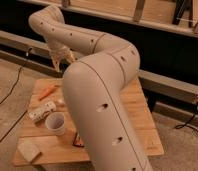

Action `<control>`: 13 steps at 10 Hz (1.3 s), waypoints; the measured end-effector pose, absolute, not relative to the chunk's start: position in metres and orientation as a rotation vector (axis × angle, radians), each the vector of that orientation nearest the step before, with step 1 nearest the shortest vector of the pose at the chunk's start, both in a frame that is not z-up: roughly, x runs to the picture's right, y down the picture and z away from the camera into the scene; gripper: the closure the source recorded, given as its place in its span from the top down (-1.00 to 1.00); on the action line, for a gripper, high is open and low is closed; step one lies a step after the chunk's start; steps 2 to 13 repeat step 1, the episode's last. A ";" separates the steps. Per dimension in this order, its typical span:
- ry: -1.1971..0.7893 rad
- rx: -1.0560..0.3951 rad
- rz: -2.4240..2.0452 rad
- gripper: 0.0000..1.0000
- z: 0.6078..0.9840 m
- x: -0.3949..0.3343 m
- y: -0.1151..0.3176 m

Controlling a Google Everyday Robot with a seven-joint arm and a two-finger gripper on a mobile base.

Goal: Push the ceramic bowl across the table

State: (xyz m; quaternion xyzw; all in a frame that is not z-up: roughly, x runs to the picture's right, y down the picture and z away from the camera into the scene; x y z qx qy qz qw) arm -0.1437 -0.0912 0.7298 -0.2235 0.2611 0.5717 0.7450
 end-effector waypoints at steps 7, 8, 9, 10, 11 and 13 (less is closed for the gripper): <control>0.627 -0.520 1.221 0.30 0.714 -0.134 -0.080; 0.627 -0.520 1.221 0.30 0.714 -0.134 -0.080; 0.627 -0.520 1.221 0.30 0.714 -0.134 -0.080; 0.627 -0.520 1.221 0.30 0.714 -0.134 -0.080; 0.627 -0.520 1.221 0.30 0.714 -0.134 -0.080; 0.627 -0.520 1.221 0.30 0.714 -0.134 -0.080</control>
